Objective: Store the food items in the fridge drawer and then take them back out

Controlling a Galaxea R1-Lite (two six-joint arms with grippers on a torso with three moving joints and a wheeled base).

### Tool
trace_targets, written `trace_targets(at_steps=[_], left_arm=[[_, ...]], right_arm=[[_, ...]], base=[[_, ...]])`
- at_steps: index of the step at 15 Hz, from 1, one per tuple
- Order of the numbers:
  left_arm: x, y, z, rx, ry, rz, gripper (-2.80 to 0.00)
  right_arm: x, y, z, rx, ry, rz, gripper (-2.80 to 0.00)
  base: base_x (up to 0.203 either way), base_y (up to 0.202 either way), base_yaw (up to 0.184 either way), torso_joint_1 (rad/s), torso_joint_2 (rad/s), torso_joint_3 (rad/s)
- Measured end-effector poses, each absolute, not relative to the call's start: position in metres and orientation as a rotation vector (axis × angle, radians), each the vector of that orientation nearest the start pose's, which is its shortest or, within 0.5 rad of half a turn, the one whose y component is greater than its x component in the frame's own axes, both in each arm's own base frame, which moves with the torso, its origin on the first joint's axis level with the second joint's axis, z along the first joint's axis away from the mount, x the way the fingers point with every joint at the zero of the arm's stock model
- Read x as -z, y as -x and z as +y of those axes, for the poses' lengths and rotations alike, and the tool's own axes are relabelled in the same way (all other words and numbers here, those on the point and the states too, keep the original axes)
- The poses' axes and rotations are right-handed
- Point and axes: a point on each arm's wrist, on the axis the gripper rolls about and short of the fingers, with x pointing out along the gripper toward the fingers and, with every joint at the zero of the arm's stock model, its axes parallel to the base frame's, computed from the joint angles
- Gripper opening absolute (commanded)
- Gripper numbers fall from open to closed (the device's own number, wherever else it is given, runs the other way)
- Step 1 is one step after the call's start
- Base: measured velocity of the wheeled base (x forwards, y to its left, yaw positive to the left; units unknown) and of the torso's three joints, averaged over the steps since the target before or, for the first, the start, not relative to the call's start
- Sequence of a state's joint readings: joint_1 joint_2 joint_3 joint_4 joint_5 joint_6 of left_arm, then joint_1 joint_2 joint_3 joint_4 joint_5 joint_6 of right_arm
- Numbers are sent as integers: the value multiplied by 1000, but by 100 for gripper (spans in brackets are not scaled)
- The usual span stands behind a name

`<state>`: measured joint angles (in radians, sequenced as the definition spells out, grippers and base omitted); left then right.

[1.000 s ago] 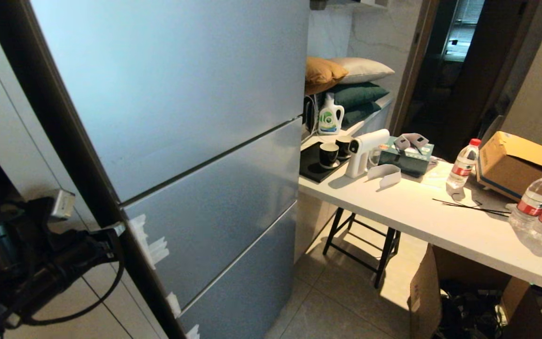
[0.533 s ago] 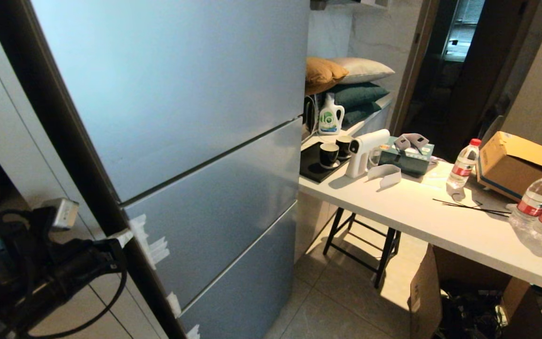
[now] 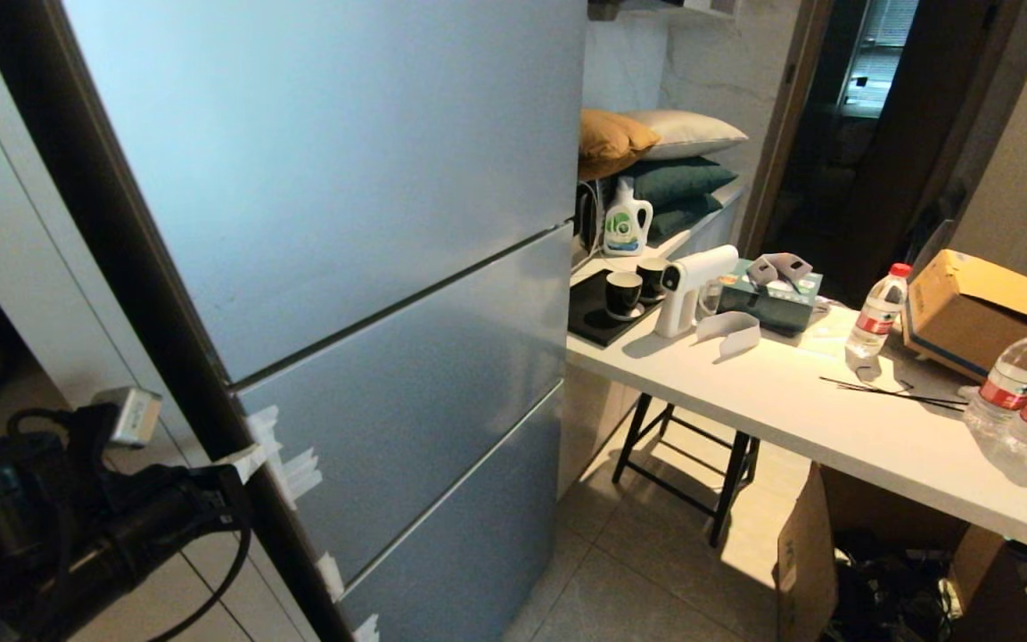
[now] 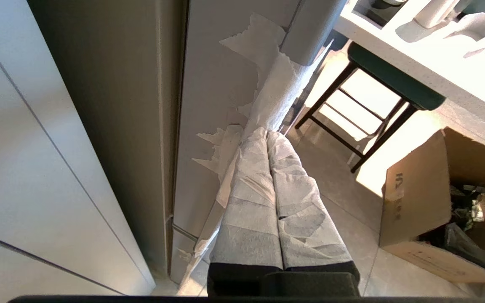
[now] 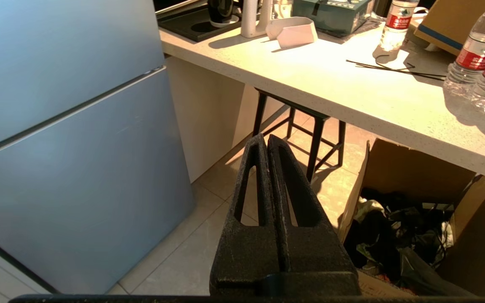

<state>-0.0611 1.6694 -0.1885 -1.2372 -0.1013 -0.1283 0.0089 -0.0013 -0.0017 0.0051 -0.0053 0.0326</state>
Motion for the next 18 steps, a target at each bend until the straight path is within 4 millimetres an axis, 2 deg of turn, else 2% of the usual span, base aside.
trace_targets(at_steps=[4, 10, 13, 18], left_arm=[[-108, -219, -14, 126, 128, 244, -280], [-109, -204, -11, 113, 121, 239, -280], [-113, -209, -11, 98, 119, 218, -280], [-114, -230, -12, 51, 118, 187, -280]], right_arm=[[-75, 23, 0, -3, -34, 2, -280], [-75, 23, 0, -3, -33, 2, -280], [-75, 23, 0, -4, -34, 2, -280], [-75, 23, 0, -3, -34, 1, -280]], base=[[0, 0, 0, 0, 0, 0], [0, 0, 0, 0, 0, 0], [0, 0, 0, 0, 0, 0], [0, 0, 0, 0, 0, 0]])
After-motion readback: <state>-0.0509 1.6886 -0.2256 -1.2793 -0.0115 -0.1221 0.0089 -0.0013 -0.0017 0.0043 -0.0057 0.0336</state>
